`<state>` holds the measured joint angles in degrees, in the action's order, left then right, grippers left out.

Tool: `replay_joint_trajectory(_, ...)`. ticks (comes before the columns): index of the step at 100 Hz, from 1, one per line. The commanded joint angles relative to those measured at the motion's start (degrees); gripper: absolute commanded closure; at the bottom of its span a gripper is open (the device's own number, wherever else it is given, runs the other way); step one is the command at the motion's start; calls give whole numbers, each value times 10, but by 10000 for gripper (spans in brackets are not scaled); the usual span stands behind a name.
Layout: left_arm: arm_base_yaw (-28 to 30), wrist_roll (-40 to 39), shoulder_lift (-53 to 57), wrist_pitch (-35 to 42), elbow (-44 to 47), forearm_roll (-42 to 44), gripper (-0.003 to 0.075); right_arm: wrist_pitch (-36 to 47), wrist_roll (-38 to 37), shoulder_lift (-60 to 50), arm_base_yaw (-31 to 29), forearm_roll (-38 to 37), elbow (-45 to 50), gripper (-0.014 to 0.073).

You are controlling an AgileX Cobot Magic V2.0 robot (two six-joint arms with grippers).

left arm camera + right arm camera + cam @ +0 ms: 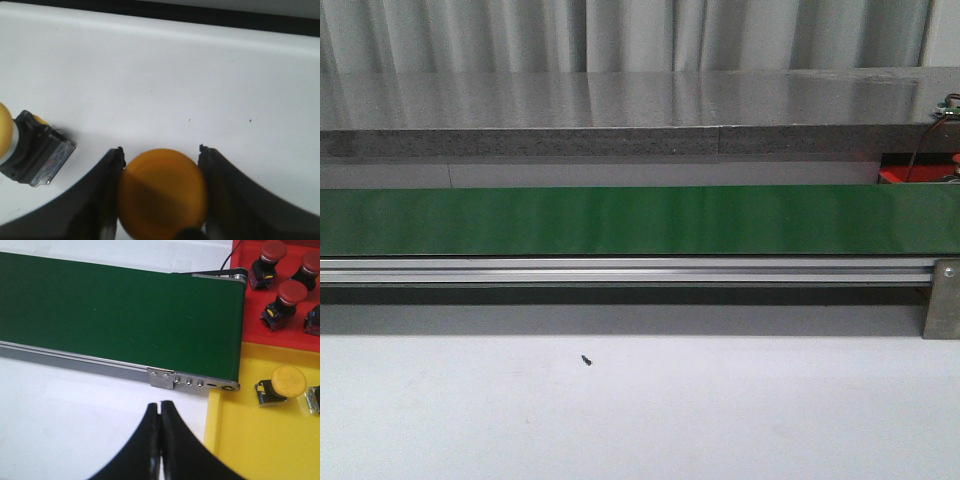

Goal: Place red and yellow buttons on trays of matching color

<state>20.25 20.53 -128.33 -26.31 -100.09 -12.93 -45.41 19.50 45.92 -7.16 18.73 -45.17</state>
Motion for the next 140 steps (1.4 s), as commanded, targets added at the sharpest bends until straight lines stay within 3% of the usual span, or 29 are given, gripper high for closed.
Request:
replay_joint_trajectory(1, 1, -2, 53, 11, -19, -4, 565, 28, 5, -4, 1, 7, -15, 662)
replay_joint_trajectory(61, -15, -3, 217, -200, 1, -63, 565, 28, 5, -4, 1, 7, -15, 662)
replay_joint_trajectory(99, -68, 12, 337, -134, 189, -65, 565, 28, 5, -4, 1, 7, -15, 662)
replay_joint_trajectory(140, -86, 29, 320, -94, 216, -65, 565, 28, 5, -4, 1, 7, -15, 662)
